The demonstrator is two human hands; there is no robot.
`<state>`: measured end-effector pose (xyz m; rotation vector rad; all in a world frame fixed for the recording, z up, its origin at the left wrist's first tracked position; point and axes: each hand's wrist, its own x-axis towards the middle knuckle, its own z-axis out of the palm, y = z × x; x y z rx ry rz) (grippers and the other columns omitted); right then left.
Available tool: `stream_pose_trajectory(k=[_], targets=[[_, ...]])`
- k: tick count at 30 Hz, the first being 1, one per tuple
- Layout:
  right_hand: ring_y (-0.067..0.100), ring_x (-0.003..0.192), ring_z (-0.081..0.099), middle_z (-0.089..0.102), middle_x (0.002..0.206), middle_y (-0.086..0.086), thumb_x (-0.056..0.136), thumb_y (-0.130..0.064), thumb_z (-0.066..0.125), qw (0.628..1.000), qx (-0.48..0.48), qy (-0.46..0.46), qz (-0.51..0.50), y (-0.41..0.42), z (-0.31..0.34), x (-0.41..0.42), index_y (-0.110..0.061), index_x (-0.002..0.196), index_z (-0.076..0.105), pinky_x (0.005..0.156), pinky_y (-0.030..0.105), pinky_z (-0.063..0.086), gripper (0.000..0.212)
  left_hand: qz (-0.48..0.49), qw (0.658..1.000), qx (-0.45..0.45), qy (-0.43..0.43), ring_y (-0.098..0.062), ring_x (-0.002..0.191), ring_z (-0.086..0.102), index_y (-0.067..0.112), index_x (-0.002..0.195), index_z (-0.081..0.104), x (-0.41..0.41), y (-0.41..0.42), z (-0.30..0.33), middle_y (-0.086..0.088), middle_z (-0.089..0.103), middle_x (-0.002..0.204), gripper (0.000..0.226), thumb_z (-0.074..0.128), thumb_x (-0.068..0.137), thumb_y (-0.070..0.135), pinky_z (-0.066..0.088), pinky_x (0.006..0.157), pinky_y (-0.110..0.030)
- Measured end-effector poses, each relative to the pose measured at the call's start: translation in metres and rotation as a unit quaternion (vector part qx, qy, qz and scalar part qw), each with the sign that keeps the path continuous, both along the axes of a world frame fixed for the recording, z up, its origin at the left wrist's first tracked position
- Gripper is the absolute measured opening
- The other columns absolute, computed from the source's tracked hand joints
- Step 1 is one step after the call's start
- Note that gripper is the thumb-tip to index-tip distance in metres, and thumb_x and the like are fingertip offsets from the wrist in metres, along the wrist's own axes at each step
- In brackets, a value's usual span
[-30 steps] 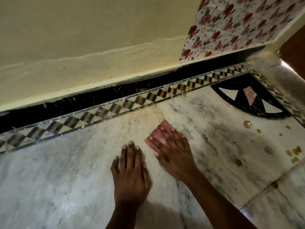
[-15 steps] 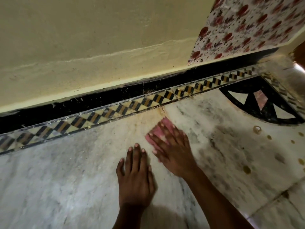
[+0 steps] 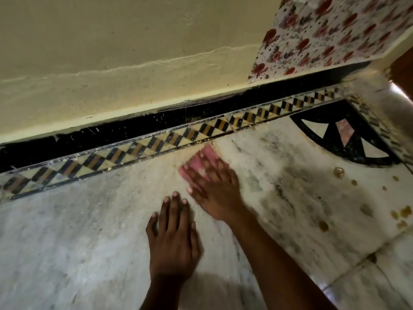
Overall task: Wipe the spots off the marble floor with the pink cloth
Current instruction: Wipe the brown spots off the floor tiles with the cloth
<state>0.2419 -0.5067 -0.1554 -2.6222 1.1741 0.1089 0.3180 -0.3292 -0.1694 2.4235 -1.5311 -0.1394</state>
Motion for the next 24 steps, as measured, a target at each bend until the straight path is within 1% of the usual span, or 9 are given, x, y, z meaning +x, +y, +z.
stream_pose_trajectory(k=[2,5,9,11,13,15,18,21,24], targets=[[0.019,0.167,-0.01,-0.011,0.181,-0.018,0.104,-0.077,0.015,1.0,-0.001,0.003,-0.005,0.024,-0.001,-0.052,-0.07,0.16,0.0,0.131,0.055,0.004,0.059,0.0,1.0,-0.001,-0.001,-0.03,0.164,0.026,0.012,0.161,0.045,0.002,0.001,0.0,-0.011,0.026,0.176,0.064,0.037,0.103,0.037,0.028,0.124,-0.057],[0.027,0.169,0.003,0.002,0.183,-0.01,0.104,-0.075,0.007,0.985,-0.01,0.023,-0.172,-0.005,-0.004,-0.09,-0.065,0.163,0.009,0.129,0.062,0.017,0.06,-0.001,1.0,0.0,-0.001,-0.029,0.164,0.024,0.011,0.163,0.041,0.0,0.001,0.0,-0.01,0.024,0.177,0.065,0.036,0.104,0.038,0.027,0.124,-0.058],[0.041,0.167,-0.008,-0.009,0.183,0.006,0.108,-0.071,0.018,0.9,0.039,-0.032,-0.434,-0.093,0.016,-0.032,-0.049,0.17,0.004,0.132,0.066,0.003,0.067,0.0,1.0,-0.004,-0.008,-0.029,0.163,0.026,0.012,0.162,0.043,0.001,0.0,-0.003,-0.011,0.027,0.176,0.065,0.039,0.102,0.038,0.028,0.123,-0.057],[0.041,0.167,-0.013,-0.015,0.182,0.008,0.108,-0.072,0.02,0.929,0.054,-0.022,-0.366,-0.108,0.018,0.019,-0.047,0.169,-0.003,0.133,0.066,0.002,0.07,-0.001,1.0,-0.008,-0.021,-0.03,0.162,0.03,0.011,0.161,0.044,0.004,0.0,-0.004,-0.012,0.029,0.175,0.065,0.039,0.102,0.037,0.03,0.122,-0.057],[0.038,0.165,-0.022,-0.022,0.18,0.002,0.108,-0.071,0.023,0.981,0.039,-0.013,-0.187,-0.088,0.009,0.052,-0.054,0.166,-0.006,0.132,0.066,-0.003,0.067,0.002,1.0,-0.012,-0.02,-0.03,0.161,0.032,0.011,0.16,0.046,0.001,0.0,-0.002,-0.012,0.03,0.175,0.065,0.039,0.101,0.037,0.029,0.122,-0.057],[0.034,0.165,-0.026,-0.022,0.181,-0.004,0.109,-0.069,0.026,0.998,0.024,-0.021,-0.053,-0.048,0.001,0.048,-0.059,0.166,-0.001,0.132,0.065,-0.005,0.063,0.005,1.0,-0.016,-0.017,-0.029,0.162,0.031,0.011,0.16,0.047,0.0,0.0,-0.001,-0.011,0.03,0.175,0.065,0.039,0.101,0.037,0.028,0.123,-0.056],[0.027,0.169,-0.007,-0.005,0.183,-0.011,0.108,-0.066,0.028,0.999,-0.026,-0.039,-0.026,0.006,-0.004,-0.015,-0.063,0.164,0.014,0.133,0.056,0.002,0.058,0.005,1.0,-0.01,-0.011,-0.028,0.163,0.027,0.01,0.16,0.047,0.001,-0.001,0.0,-0.012,0.029,0.175,0.065,0.039,0.1,0.036,0.026,0.123,-0.057],[0.034,0.168,0.009,0.009,0.183,-0.004,0.107,-0.061,0.035,0.977,-0.031,-0.01,-0.21,-0.006,-0.006,-0.072,-0.064,0.163,0.016,0.129,0.056,0.013,0.059,-0.001,1.0,0.009,-0.006,-0.029,0.163,0.025,0.01,0.162,0.042,0.0,-0.001,0.002,-0.012,0.026,0.176,0.066,0.038,0.101,0.036,0.025,0.124,-0.057],[0.043,0.167,-0.007,-0.007,0.183,0.004,0.11,-0.066,0.025,0.903,0.029,-0.025,-0.427,-0.069,0.003,-0.062,-0.053,0.168,0.005,0.132,0.065,0.0,0.063,-0.003,1.0,0.009,-0.009,-0.03,0.163,0.025,0.01,0.162,0.043,0.001,-0.001,0.002,-0.012,0.027,0.176,0.066,0.036,0.102,0.036,0.025,0.123,-0.057]])
